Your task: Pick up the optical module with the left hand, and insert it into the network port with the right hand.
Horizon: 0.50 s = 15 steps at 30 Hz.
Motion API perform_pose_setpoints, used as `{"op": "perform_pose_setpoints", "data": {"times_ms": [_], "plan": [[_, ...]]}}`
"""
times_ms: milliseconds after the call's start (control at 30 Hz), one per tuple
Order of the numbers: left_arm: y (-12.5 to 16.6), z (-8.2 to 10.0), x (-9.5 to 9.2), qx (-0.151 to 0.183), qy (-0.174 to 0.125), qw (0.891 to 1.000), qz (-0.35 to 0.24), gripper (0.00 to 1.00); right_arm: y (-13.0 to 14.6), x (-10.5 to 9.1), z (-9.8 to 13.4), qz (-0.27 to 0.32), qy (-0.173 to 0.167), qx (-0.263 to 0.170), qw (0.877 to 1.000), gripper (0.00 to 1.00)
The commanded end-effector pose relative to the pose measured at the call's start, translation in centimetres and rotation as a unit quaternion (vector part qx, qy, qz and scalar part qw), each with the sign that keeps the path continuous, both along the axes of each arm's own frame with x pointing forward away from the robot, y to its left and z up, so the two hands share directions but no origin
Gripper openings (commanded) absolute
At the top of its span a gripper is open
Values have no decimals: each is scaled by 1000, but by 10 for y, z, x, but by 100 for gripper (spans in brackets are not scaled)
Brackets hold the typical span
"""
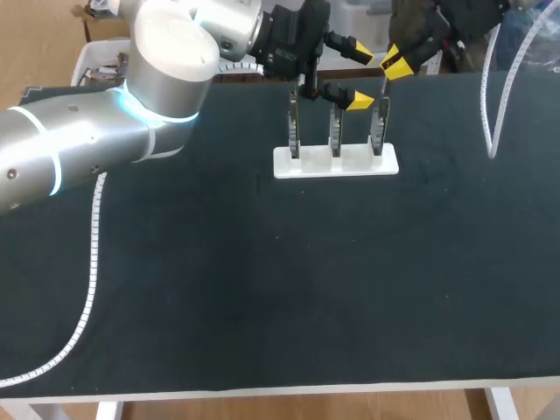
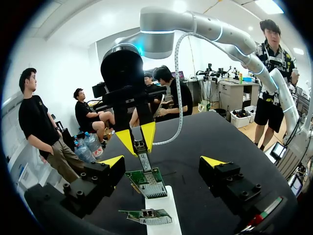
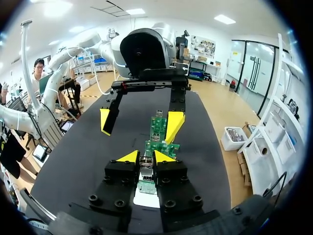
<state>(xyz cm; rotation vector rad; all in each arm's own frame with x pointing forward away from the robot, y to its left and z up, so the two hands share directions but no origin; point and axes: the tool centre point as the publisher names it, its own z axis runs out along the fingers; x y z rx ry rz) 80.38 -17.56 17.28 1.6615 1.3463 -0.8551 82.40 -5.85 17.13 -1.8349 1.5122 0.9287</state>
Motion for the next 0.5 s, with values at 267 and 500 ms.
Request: {"op": "perform_pose_setpoints", "data": {"times_ms": [267,500], "plan": [[-1,1,0,2,0,1000,0,100,0,8,-5,37,35,-6,999,0],[-1,1,0,2,0,1000,0,100,-1,8,-3,34,34,-6,999,0]]}}
